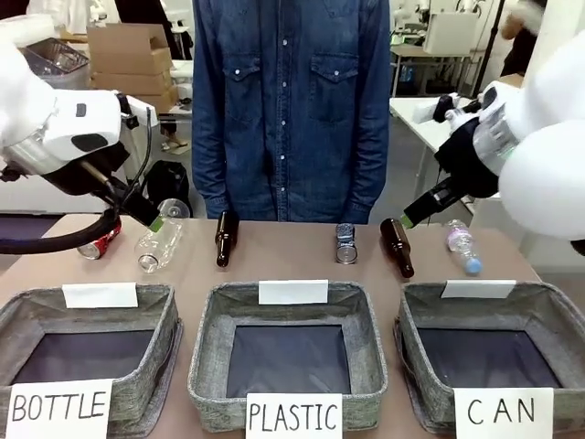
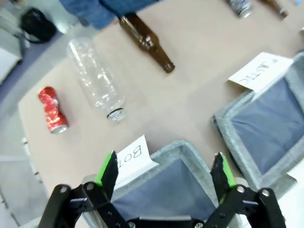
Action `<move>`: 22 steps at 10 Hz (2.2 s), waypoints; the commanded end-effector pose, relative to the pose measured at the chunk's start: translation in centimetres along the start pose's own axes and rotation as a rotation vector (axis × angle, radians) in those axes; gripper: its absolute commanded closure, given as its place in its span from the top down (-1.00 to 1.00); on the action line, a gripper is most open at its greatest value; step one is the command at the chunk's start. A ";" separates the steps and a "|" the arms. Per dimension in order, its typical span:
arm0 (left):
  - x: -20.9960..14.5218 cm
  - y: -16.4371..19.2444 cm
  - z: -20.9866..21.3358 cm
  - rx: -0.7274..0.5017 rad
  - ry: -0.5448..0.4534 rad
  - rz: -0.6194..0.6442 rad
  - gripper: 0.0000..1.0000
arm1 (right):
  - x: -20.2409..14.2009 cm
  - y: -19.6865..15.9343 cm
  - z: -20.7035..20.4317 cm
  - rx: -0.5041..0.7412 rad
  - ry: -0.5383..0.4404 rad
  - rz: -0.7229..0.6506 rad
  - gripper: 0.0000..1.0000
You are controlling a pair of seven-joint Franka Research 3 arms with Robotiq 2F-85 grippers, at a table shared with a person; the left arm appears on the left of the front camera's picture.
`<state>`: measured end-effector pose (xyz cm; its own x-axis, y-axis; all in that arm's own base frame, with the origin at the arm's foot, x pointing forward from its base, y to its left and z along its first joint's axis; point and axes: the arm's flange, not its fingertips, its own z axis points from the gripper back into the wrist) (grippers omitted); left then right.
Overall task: Sort the can waste into the basket.
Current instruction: Pick up the can waste from the table and place it in the right Fabric basket.
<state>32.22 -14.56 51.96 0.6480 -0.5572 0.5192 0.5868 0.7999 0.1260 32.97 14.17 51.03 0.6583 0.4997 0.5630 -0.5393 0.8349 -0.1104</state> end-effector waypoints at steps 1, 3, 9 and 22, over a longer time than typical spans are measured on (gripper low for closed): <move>0.1 -0.9 2.3 -0.114 -0.032 -0.022 1.00 | -0.3 -0.2 2.5 0.036 -0.054 -0.012 1.00; -1.2 2.8 3.2 -0.512 -0.085 0.113 1.00 | -2.1 -1.9 3.1 0.385 -0.116 -0.055 1.00; -5.7 11.2 -0.1 -0.942 -0.315 0.749 1.00 | -7.7 -10.1 1.7 1.108 -0.399 -0.495 1.00; -8.8 18.6 0.6 -0.178 -0.187 0.803 1.00 | -7.6 -11.3 1.5 1.155 -0.407 -0.525 1.00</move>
<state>36.28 4.94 50.73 0.8404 0.2583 0.4764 0.2077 0.6585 -0.7234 32.79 0.36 49.23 0.8476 -0.0797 0.5247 -0.5098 0.1521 0.8467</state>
